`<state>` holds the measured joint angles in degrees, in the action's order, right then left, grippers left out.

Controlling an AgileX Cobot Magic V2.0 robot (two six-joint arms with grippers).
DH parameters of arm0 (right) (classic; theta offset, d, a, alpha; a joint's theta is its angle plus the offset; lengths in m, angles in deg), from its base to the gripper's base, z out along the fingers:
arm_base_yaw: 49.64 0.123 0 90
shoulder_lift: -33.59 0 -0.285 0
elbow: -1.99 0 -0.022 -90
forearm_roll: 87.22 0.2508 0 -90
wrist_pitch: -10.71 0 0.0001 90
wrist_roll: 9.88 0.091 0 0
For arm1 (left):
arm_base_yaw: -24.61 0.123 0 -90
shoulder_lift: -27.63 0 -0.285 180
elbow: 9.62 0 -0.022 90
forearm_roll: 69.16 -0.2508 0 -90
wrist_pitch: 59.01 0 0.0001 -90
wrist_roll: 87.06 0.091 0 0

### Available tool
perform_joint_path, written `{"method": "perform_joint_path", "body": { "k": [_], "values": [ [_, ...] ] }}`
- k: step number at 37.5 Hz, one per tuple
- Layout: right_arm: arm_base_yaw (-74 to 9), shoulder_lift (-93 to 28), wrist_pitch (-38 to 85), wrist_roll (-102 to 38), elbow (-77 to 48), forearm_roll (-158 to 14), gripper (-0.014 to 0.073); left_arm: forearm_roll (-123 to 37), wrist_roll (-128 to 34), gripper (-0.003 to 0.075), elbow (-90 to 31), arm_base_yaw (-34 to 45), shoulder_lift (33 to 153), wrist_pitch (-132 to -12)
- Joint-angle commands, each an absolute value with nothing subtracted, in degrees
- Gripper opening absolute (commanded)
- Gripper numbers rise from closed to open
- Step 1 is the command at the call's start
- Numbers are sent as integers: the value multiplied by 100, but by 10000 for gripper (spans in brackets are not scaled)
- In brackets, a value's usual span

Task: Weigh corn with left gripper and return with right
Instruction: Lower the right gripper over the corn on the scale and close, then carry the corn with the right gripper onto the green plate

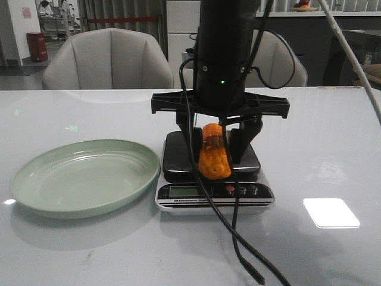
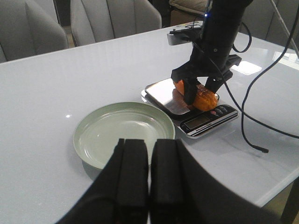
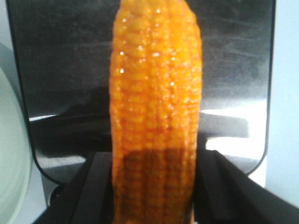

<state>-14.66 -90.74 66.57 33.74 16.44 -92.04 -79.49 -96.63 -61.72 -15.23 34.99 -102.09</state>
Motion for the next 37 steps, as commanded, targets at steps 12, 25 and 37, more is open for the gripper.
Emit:
{"method": "perform_joint_path", "body": {
  "k": [12, 25, 37],
  "values": [
    [-603, -8825, 5765, 3384, 2791, -9060, 240, -7969, -9679, 114, -6045, -1514, 3452, -9778],
    [-264, -9501, 5232, 3384, 3025, -8309, 342, -7969, -9679, 114, -6045, -1514, 3452, -9778],
    [-201, -9920, 5210, 3384, 3263, -8296, 533, -7969, -9679, 114, -6045, -1514, 3452, -9778]
  ]
}}
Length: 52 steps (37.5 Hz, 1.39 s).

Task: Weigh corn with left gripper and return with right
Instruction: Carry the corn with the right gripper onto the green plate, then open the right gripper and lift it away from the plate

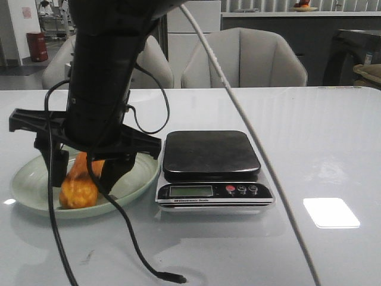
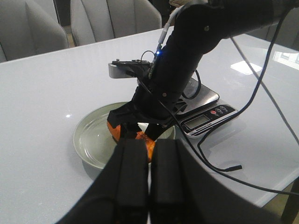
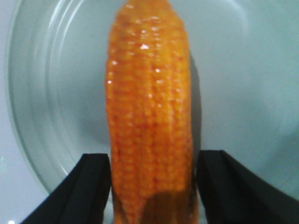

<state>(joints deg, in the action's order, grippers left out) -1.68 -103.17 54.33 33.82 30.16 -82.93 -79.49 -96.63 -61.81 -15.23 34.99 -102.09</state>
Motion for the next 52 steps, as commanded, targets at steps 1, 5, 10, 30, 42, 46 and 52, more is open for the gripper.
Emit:
{"method": "perform_joint_path", "body": {
  "k": [1, 5, 10, 30, 42, 46, 52],
  "values": [
    [-232, -9905, 5294, 3379, 3323, -8311, 533, -7969, -9679, 114, -6045, -1514, 3452, -9778],
    [-326, -9821, 5781, 3308, 3578, -8484, 533, -7969, -9679, 114, -6045, -1514, 3452, -9778],
    [-408, -9579, 6382, 3069, 3848, -9124, 533, -7969, -9679, 114, -6045, -1514, 3452, -9778],
    [-1160, -7530, 7333, 251, 3040, -8901, 530, -7969, -9679, 114, -6045, -1514, 3452, -9778],
    [-1453, -5352, 6287, 251, 415, -8899, 530, -7969, -9679, 114, -6045, -1514, 3452, -9778],
    [-1453, -4657, 6055, 251, -356, -8899, 530, -7969, -9679, 114, -6045, -1514, 3452, -9778],
    [-1453, -3630, 5705, 251, -1319, -8899, 530, -7969, -9679, 114, -6045, -1514, 3452, -9778]
  ]
}}
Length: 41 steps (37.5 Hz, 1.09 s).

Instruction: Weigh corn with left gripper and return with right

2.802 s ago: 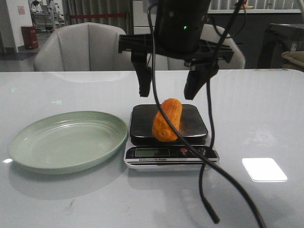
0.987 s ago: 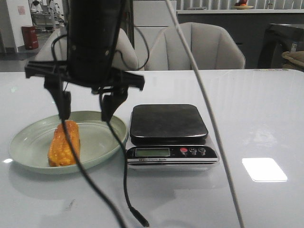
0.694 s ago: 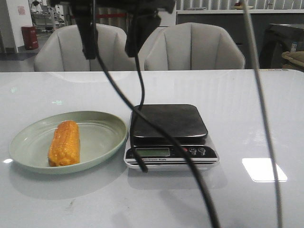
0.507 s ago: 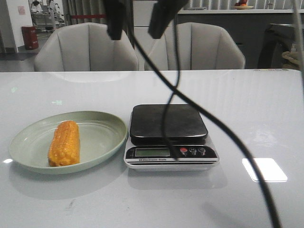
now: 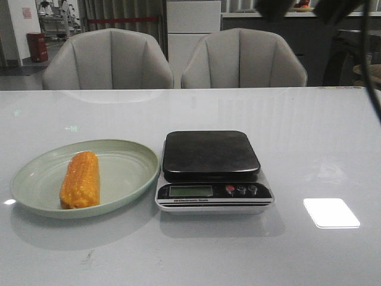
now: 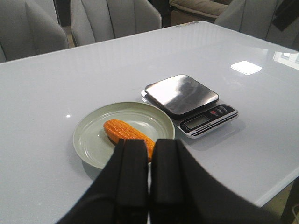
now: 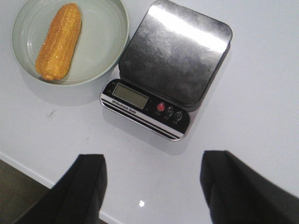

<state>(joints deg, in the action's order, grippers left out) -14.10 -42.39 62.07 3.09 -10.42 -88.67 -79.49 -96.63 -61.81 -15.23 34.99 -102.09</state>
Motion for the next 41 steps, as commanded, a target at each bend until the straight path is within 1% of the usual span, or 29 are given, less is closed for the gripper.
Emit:
{"method": "perform_joint_path", "body": {
  "k": [1, 23, 27, 33, 34, 36, 37, 39, 40, 41],
  "values": [
    [-1453, -3444, 5622, 251, -1445, -8899, 530, -7969, -9679, 114, -6045, -1514, 3452, -9778],
    [-1447, 575, 3418, 96, -4749, -9106, 530, -7969, -9679, 114, -6045, -1514, 3452, -9778],
    [-1447, 1158, 2912, 61, -5263, -9153, 530, -7969, -9679, 114, -6045, -1514, 3452, -9778],
    [-1447, 1503, 2121, 61, -5978, -9153, 523, -7969, -9679, 114, -6045, -1514, 3452, -9778],
    [-1447, 1503, 2071, 61, -6026, -9153, 505, -7969, -9679, 114, -6045, -1514, 3452, -9778],
    [-1447, 1503, 2000, 56, -6084, -9158, 416, -7969, -9679, 114, -6045, -1514, 3452, -9778],
    [-1447, 1503, 2000, 57, -6091, -9185, 341, -7969, -9679, 114, -6045, -1514, 3452, -9778],
    [-1447, 1503, 2042, 55, -6091, -9288, 153, -7969, -9679, 114, -6045, -1514, 3452, -9778],
    [-1447, 1503, 2070, 55, -6091, -9329, 113, -7969, -9679, 114, -6045, -1514, 3452, -9778],
    [-1447, 1503, 2081, 55, -6091, -9329, 148, -7969, -9679, 114, -6045, -1514, 3452, -9778]
  ]
}}
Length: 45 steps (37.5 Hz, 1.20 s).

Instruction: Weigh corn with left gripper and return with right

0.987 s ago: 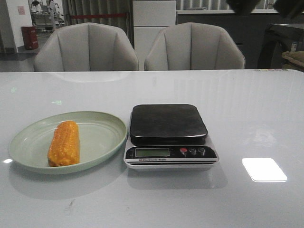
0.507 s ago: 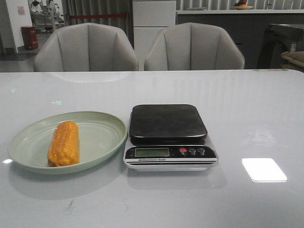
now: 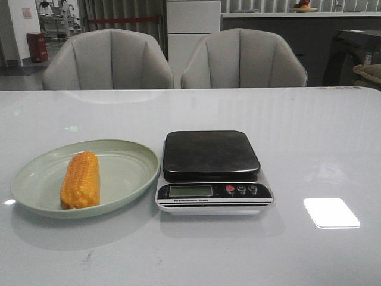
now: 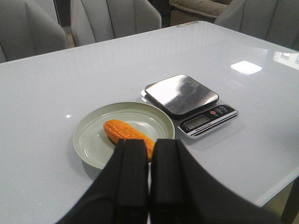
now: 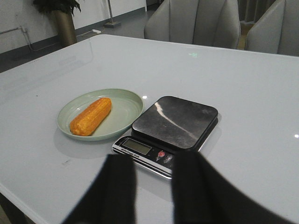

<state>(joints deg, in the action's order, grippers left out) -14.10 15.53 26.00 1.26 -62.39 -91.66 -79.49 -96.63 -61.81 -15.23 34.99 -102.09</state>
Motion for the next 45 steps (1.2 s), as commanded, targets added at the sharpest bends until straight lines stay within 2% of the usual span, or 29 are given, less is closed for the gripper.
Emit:
{"method": "perform_joint_path", "body": {
  "k": [1, 3, 28, 37, 45],
  "values": [
    [-1447, 1503, 2088, 55, -6091, -9329, 174, -7969, -9679, 114, -6045, -1514, 3452, -9778],
    [-1447, 1503, 2067, 55, -6091, -9329, 193, -7969, -9679, 114, -6045, -1514, 3452, -9778],
    [-1447, 1503, 2017, 55, -6091, -9329, 193, -8243, -9679, 114, -6181, -1378, 3452, -9586],
    [-1447, 1503, 2023, 55, -6091, -9329, 193, -8265, -9679, 114, -6967, 239, 3452, -7768],
    [-1447, 1503, 2023, 55, -6091, -9329, 193, -7576, -9679, 114, -8079, 1769, 3452, -6740]
  ]
}}
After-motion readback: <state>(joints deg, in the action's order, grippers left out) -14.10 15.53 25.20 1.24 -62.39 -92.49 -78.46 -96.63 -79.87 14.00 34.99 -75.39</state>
